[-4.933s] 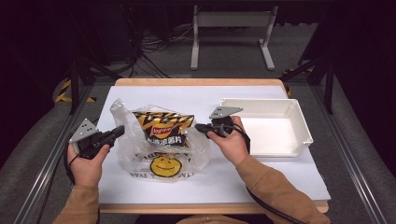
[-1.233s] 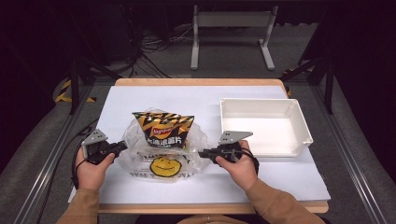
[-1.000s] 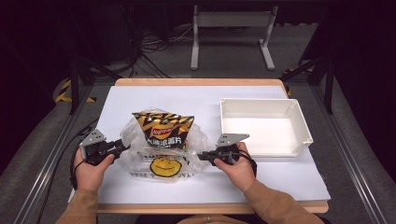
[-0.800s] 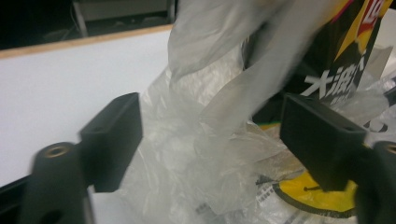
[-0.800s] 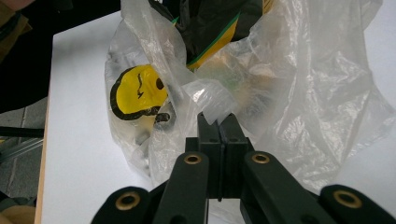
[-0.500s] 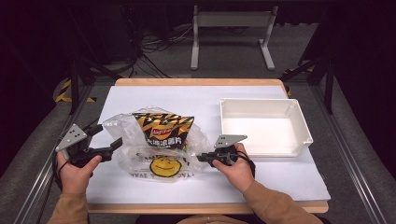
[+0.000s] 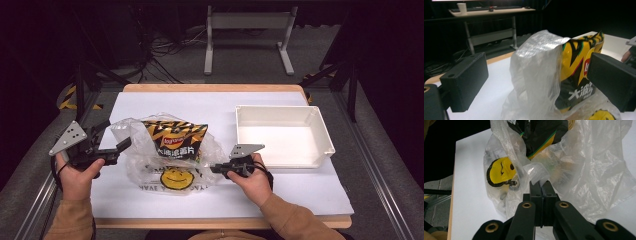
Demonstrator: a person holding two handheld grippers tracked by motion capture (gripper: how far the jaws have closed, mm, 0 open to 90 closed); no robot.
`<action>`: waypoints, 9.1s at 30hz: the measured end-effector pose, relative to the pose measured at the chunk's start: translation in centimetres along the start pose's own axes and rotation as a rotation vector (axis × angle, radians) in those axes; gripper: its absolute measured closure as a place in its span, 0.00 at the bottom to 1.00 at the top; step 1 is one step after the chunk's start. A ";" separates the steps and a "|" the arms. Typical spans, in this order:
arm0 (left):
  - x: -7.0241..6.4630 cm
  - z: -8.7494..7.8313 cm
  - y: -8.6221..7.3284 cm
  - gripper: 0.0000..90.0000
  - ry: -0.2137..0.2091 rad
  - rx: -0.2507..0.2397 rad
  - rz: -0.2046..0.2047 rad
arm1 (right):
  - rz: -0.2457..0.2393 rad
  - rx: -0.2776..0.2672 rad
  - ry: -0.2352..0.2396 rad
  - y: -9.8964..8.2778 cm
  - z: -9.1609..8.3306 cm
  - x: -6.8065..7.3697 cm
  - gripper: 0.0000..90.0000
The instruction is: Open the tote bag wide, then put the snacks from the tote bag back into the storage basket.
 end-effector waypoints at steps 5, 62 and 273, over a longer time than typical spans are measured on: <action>0.1 0.3 1.2 0.23 -0.083 -0.015 0.034 | -0.001 0.003 0.004 0.0 0.1 0.0 1.00; -0.4 8.2 -10.4 0.94 -0.138 0.563 -0.111 | 0.056 0.107 -0.017 -0.6 1.2 -0.5 0.83; 0.5 0.0 -5.7 0.34 -0.068 0.157 -0.193 | -0.269 -0.119 0.112 13.0 -1.6 1.5 0.98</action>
Point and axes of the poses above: each handheld gripper's, and its own axes: z roughly forward along the jaws, y roughly out of its top, x roughly to its left, the point moved 1 cm from there along z, roughly forward along the jaws, and after that the axes turned 9 degrees about x, right-handed, at the moved point
